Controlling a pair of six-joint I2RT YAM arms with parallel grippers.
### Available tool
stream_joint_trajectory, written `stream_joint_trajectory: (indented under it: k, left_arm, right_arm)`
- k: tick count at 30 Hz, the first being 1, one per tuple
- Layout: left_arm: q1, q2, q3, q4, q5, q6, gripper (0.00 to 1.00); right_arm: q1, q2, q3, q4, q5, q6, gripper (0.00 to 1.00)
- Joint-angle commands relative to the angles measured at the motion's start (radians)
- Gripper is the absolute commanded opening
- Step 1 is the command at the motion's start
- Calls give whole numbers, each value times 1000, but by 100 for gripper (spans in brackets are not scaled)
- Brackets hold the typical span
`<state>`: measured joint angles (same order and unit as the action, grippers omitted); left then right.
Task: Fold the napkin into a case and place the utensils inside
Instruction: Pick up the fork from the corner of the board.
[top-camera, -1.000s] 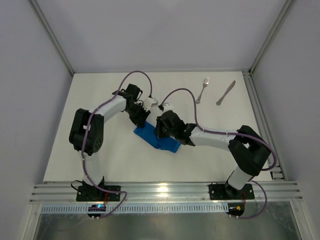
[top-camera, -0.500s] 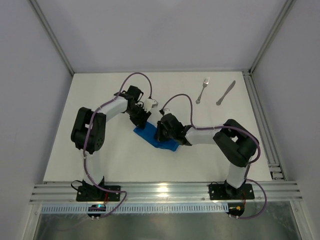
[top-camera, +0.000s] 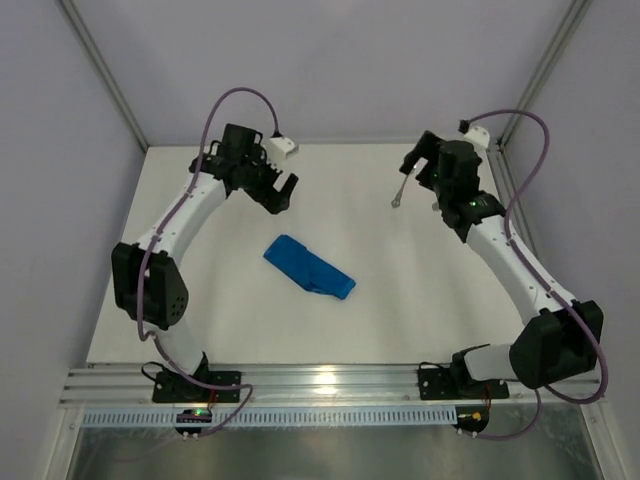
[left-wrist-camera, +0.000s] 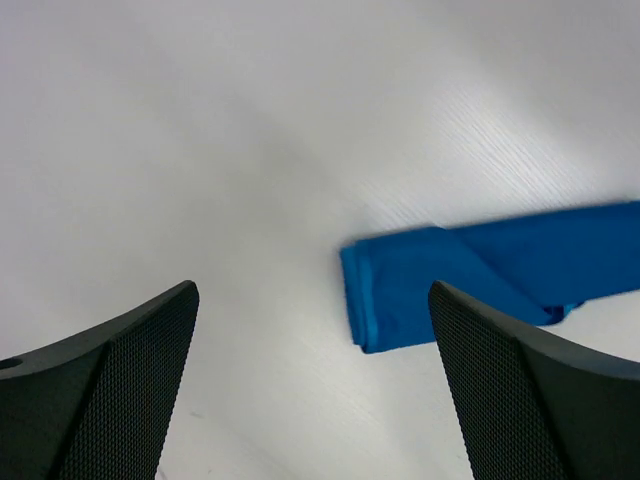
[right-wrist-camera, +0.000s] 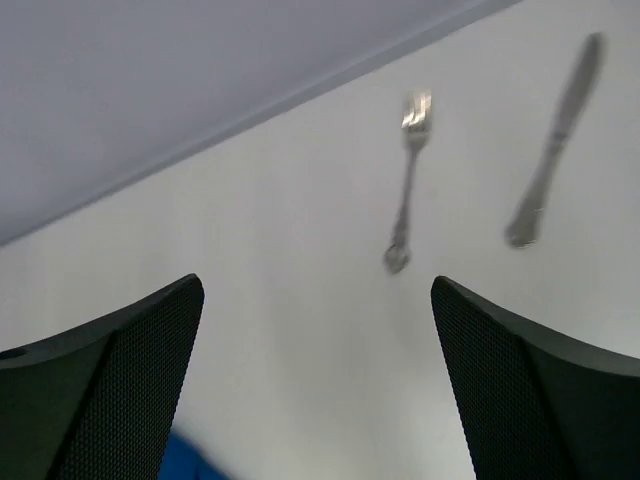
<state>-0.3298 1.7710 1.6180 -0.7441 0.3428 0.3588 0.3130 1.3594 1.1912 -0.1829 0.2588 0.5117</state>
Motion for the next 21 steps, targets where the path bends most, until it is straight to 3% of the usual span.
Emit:
stream_joint_trajectory:
  k: [1, 3, 4, 6, 7, 8, 10, 15, 17, 21]
  left_arm:
    - [20, -77, 81, 70, -161, -114, 99]
    - [24, -74, 123, 133, -376, -204, 99]
    - [28, -68, 132, 147, -410, -211, 99]
    - [41, -56, 129, 160, -410, -204, 99]
    - [58, -54, 122, 161, -400, -207, 99]
    - [63, -56, 102, 160, -390, -216, 99]
    - [67, -58, 79, 150, -401, -215, 99]
    - [69, -87, -16, 152, -435, -189, 99]
    - [69, -90, -36, 157, -442, -178, 99]
    - [71, -91, -73, 164, -443, -167, 99]
  right_arm:
    - [-95, -17, -18, -89, 264, 105, 99]
    - [-205, 25, -6, -5, 158, 85, 99]
    - [-241, 58, 22, -16, 137, 109, 84]
    - [-285, 148, 106, -105, 108, 157, 64]
    - [-285, 268, 233, -148, 59, 148, 48]
    - [-282, 333, 305, -223, 9, 143, 45]
    - [-259, 529, 503, -285, -100, 128, 43]
    - [-180, 881, 981, -604, 3, 90, 49]
    - [-181, 999, 1083, -664, -27, 119, 49]
    - [-178, 1080, 1093, -665, -20, 157, 49]
